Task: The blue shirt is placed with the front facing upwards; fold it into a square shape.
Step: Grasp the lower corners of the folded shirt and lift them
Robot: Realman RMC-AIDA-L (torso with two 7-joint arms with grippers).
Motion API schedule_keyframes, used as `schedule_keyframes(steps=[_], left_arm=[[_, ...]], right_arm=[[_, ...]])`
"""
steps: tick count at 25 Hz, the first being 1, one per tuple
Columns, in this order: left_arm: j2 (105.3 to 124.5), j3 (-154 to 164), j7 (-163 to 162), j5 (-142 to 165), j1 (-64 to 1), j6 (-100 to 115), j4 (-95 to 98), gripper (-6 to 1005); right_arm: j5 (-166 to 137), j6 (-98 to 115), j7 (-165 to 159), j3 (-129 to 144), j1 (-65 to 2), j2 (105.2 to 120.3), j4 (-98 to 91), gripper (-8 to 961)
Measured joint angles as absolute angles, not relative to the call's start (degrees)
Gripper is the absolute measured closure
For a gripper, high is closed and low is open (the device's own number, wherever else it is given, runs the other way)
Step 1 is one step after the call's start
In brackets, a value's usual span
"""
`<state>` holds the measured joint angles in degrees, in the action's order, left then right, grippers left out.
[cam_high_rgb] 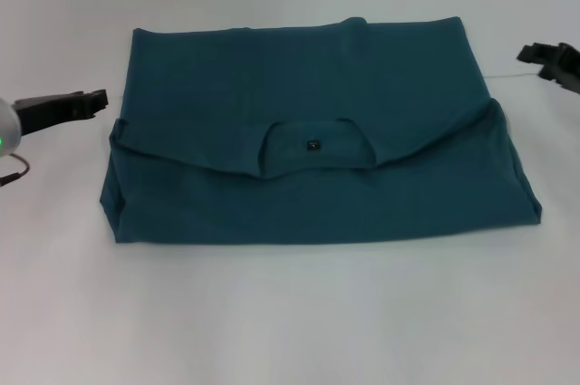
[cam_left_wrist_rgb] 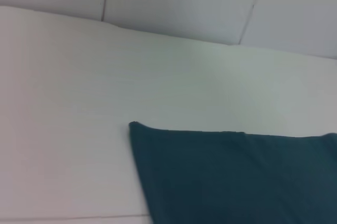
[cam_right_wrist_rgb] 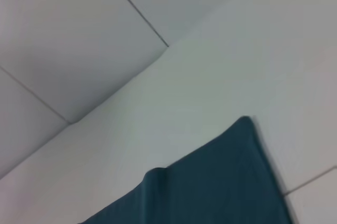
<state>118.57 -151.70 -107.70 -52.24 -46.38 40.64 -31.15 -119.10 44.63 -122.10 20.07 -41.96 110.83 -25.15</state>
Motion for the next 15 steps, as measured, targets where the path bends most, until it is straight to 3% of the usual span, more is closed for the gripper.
schedule_keyframes(steps=[5,7,11,15], left_arm=[[117.30,-148.29,-118.34,-50.19,-41.70,51.42,-36.70,682],[117.74,-145.27,-121.35,-50.12,-38.66,54.92,-40.38,587],[121.91,-138.57,-122.68,-50.08,-30.23,58.53,-51.96,449],[123.85,-137.35,-123.26,-50.08,-27.21,61.78,-56.91,362]], right_arm=[[-119.14,56.22,-122.09,20.09,-37.61,110.28,-30.29,479],[-119.07,60.15,-122.13,19.85,-34.93,110.70,-32.52,401],[-117.03,62.37,-121.95,19.65,-30.57,111.70,-34.08,244],[-115.59,63.11,-121.89,19.79,-28.57,111.84,-34.11,124]])
